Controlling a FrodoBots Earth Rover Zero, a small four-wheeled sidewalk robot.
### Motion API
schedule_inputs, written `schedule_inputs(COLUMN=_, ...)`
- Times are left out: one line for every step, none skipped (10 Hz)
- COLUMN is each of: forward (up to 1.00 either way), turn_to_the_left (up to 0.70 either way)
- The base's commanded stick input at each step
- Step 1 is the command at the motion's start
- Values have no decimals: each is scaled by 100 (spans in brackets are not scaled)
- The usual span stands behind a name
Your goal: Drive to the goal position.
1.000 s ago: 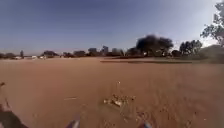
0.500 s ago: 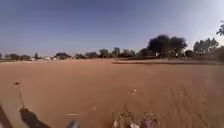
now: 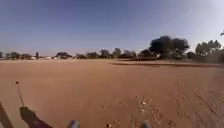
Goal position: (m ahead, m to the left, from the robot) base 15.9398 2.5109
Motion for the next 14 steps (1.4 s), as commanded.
schedule_inputs(forward=100, turn_to_the_left=3)
schedule_inputs(forward=100, turn_to_the_left=6)
schedule_inputs(forward=100, turn_to_the_left=27)
schedule_inputs(forward=100, turn_to_the_left=40)
schedule_inputs(forward=100, turn_to_the_left=40)
schedule_inputs(forward=100, turn_to_the_left=40)
schedule_inputs(forward=100, turn_to_the_left=40)
schedule_inputs(forward=100, turn_to_the_left=40)
schedule_inputs(forward=100, turn_to_the_left=39)
schedule_inputs(forward=100, turn_to_the_left=38)
schedule_inputs(forward=100, turn_to_the_left=40)
schedule_inputs(forward=100, turn_to_the_left=40)
schedule_inputs(forward=100, turn_to_the_left=34)
schedule_inputs(forward=100, turn_to_the_left=22)
